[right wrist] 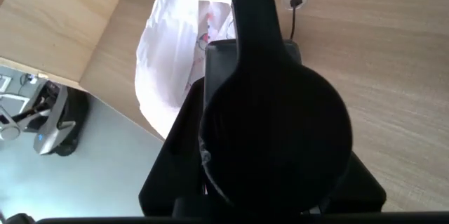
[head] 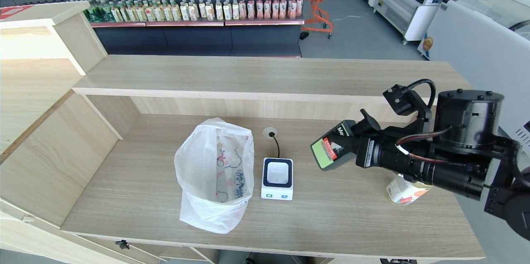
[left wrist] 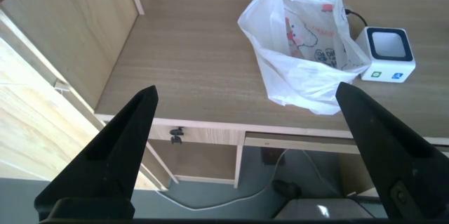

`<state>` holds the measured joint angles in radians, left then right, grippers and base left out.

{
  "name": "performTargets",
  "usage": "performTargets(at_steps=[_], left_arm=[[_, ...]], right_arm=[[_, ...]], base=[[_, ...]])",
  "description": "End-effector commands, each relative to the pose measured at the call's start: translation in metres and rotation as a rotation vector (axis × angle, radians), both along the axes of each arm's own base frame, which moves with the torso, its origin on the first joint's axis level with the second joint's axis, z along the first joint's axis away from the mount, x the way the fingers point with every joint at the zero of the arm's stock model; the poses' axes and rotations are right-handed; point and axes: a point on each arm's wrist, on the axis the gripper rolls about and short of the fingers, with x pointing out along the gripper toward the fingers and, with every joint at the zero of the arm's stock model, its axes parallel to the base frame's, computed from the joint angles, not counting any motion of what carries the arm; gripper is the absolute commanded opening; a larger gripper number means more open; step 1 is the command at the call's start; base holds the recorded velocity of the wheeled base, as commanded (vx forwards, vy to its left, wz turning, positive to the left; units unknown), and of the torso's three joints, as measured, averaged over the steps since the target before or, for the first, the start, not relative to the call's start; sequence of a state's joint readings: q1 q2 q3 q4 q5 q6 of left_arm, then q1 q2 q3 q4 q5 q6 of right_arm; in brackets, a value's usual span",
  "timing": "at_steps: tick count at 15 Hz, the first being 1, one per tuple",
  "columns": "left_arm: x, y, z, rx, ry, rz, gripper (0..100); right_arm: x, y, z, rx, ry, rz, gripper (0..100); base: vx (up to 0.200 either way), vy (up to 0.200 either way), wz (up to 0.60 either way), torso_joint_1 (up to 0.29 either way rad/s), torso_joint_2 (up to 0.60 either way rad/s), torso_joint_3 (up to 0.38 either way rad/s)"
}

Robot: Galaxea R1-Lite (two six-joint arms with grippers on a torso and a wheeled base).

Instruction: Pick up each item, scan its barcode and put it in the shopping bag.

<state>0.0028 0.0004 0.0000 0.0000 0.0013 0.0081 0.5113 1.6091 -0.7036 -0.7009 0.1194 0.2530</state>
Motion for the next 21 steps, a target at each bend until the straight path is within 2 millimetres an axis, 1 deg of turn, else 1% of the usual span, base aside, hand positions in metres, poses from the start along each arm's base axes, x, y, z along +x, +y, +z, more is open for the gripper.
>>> performTargets(at_steps=[1, 2, 7, 10, 13, 14, 15, 16, 17, 19, 21], left_arm=[[0.0, 0.0, 0.0, 0.001, 0.0, 0.001, 100], [0.0, 0.0, 0.0, 0.001, 0.0, 0.001, 100], [0.0, 0.0, 0.0, 0.003, 0.0, 0.001, 100], [0.0, 0.0, 0.0, 0.001, 0.0, 0.001, 100], [0.0, 0.0, 0.0, 0.003, 0.0, 0.001, 100], [0.0, 0.0, 0.0, 0.003, 0.0, 0.001, 100], [0.0, 0.0, 0.0, 0.006, 0.0, 0.001, 100], [0.0, 0.0, 0.0, -0.002, 0.0, 0.001, 100], [0.0, 0.0, 0.0, -0.002, 0.0, 0.001, 100], [0.0, 0.0, 0.0, -0.002, 0.0, 0.001, 100], [0.0, 0.0, 0.0, -0.002, 0.0, 0.001, 100]], right_arm=[[-0.007, -0.006, 0.007, 0.013, -0.02, -0.007, 0], [-0.006, -0.006, 0.005, 0.011, -0.016, -0.008, 0], [-0.004, -0.004, 0.002, 0.013, 0.001, -0.002, 0], [0.001, -0.002, -0.004, 0.004, 0.02, -0.006, 0], [0.009, 0.002, -0.015, -0.013, 0.052, -0.011, 0], [0.015, 0.005, -0.024, -0.03, 0.075, -0.013, 0], [0.019, 0.007, -0.028, -0.038, 0.086, -0.015, 0], [0.024, 0.009, -0.039, -0.056, 0.115, -0.02, 0], [0.033, 0.011, -0.053, -0.079, 0.153, -0.028, 0], [0.044, 0.018, -0.067, -0.105, 0.177, -0.024, 0], [0.059, 0.023, -0.089, -0.239, 0.146, 0.0, 0]], base=[[0.0, 0.0, 0.0, 0.0, 0.0, 0.0], [0.0, 0.0, 0.0, 0.0, 0.0, 0.0], [0.0, 0.2, 0.0, -0.003, 0.0, 0.003], [0.0, 0.2, 0.0, 0.009, 0.01, -0.001], [0.0, 0.2, 0.0, -0.004, 0.0, 0.004], [0.0, 0.2, 0.0, 0.012, 0.0, -0.002], [0.0, 0.0, 0.0, 0.0, 0.0, 0.0], [0.0, 0.0, 0.0, 0.0, 0.0, 0.0], [0.0, 0.0, 0.0, 0.0, 0.0, 0.0], [0.0, 0.0, 0.0, 0.0, 0.0, 0.0], [0.0, 0.0, 0.0, 0.0, 0.0, 0.0]])
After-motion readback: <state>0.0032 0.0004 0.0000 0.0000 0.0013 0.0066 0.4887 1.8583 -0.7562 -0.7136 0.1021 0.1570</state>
